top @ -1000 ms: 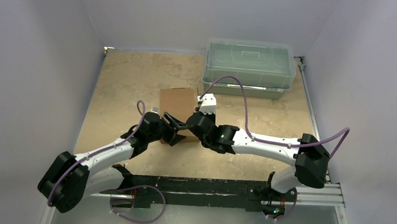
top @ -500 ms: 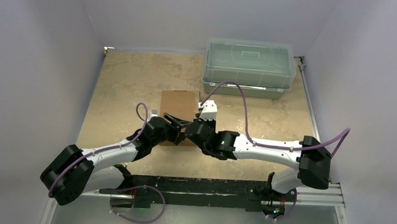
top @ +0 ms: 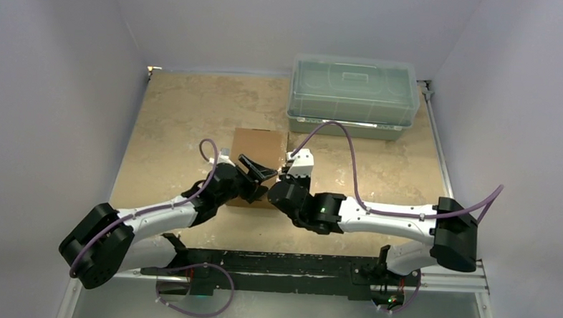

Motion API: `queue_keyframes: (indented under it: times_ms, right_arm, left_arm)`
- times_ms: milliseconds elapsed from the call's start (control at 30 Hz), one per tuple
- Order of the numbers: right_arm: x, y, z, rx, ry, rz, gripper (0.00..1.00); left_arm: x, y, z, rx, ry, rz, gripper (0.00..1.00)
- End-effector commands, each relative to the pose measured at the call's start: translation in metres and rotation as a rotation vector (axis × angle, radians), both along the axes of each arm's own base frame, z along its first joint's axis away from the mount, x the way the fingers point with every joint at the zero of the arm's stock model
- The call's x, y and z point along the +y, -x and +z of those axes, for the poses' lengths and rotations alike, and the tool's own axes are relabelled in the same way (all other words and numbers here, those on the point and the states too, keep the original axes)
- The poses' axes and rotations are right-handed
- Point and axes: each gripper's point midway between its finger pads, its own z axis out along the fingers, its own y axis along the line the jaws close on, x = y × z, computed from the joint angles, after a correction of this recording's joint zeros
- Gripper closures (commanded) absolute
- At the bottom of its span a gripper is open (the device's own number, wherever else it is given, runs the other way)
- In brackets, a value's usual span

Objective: Unpack the express box

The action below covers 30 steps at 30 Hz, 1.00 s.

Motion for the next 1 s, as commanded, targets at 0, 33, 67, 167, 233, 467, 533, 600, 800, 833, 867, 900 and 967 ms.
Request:
queue_keyframes:
  times_ms: [0, 33, 67, 167, 233, 467, 533, 600, 800, 833, 867, 900, 967]
  right_arm:
    - [0.005, -0.007, 0.01, 0.013, -0.089, 0.042, 1.0]
    - [0.003, -0.012, 0.012, 0.003, -0.091, 0.047, 1.0]
    - [0.004, -0.018, 0.014, -0.009, -0.092, 0.057, 1.0]
    - [0.005, -0.036, 0.02, -0.026, -0.104, 0.08, 1.0]
    - [0.009, -0.049, 0.029, -0.051, -0.1, 0.103, 1.0]
    - [0.024, -0.082, 0.043, -0.089, -0.062, 0.195, 1.0]
    - [0.028, -0.087, 0.045, -0.089, -0.057, 0.226, 1.0]
    - [0.031, -0.09, 0.048, -0.088, -0.066, 0.252, 1.0]
    - [0.032, -0.098, 0.045, -0.063, -0.111, 0.277, 1.0]
    - [0.032, -0.098, 0.045, -0.058, -0.119, 0.282, 1.0]
    - [0.032, -0.099, 0.044, -0.053, -0.122, 0.284, 1.0]
    - [0.033, -0.099, 0.044, -0.05, -0.126, 0.288, 1.0]
    - [0.034, -0.099, 0.043, -0.044, -0.129, 0.3, 1.0]
  left_arm:
    - [-0.004, -0.003, 0.033, -0.254, -0.178, -0.156, 0.27]
    - [-0.005, -0.001, 0.042, -0.308, -0.201, -0.192, 0.26]
    - [-0.005, 0.002, 0.044, -0.347, -0.242, -0.237, 0.26]
    - [0.002, 0.011, 0.035, -0.349, -0.331, -0.304, 0.27]
    - [0.008, 0.016, 0.034, -0.371, -0.359, -0.331, 0.28]
    - [0.03, 0.018, 0.07, -0.568, -0.586, -0.446, 0.3]
    - [0.035, 0.015, 0.079, -0.625, -0.673, -0.48, 0.3]
    - [0.031, 0.015, 0.079, -0.706, -0.737, -0.582, 0.28]
    - [0.008, 0.016, 0.074, -1.076, -0.865, -0.761, 0.36]
    - [0.004, 0.017, 0.079, -1.151, -0.87, -0.756, 0.36]
    - [0.002, 0.019, 0.083, -1.206, -0.868, -0.746, 0.36]
    - [0.0, 0.02, 0.087, -1.274, -0.88, -0.743, 0.35]
    - [0.001, 0.019, 0.079, -1.405, -0.982, -0.819, 0.35]
